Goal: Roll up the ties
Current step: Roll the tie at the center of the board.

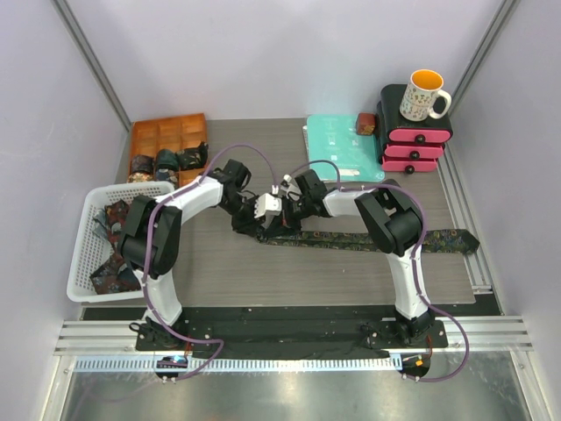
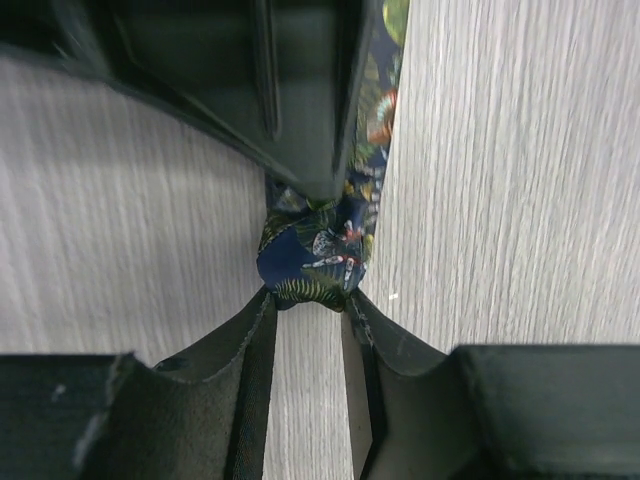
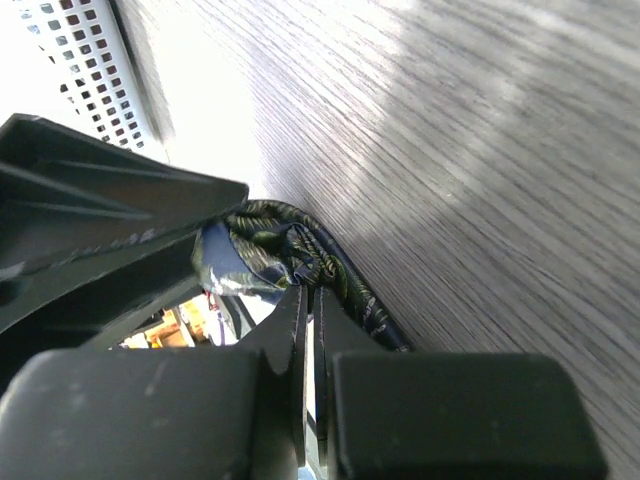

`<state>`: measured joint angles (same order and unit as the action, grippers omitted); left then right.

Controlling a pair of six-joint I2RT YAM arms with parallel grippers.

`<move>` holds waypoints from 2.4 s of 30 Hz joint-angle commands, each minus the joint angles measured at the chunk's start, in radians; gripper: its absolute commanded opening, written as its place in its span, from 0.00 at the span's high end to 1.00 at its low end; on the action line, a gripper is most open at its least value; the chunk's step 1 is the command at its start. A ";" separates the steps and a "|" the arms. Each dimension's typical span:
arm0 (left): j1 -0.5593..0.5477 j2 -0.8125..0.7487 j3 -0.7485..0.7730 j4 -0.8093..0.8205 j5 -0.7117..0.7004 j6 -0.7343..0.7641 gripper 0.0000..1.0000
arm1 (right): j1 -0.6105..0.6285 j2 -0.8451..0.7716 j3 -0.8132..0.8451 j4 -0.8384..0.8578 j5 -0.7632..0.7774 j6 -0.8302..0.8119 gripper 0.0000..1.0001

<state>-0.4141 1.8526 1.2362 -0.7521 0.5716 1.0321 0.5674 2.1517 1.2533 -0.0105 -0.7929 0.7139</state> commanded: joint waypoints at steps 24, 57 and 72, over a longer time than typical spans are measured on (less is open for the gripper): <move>-0.184 0.115 0.123 -0.007 -0.119 -0.133 0.61 | -0.020 0.002 -0.060 0.130 0.024 0.085 0.99; -0.186 0.250 0.183 -0.145 -0.220 -0.095 0.64 | -0.032 -0.135 -0.060 0.041 0.001 0.033 0.62; -0.181 0.247 0.180 -0.138 -0.219 -0.099 0.57 | -0.037 -0.095 -0.078 -0.026 0.052 -0.024 0.99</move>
<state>-0.5907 2.0243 1.4597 -0.8909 0.4000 0.9215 0.5453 2.0449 1.1904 -0.0193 -0.7731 0.7261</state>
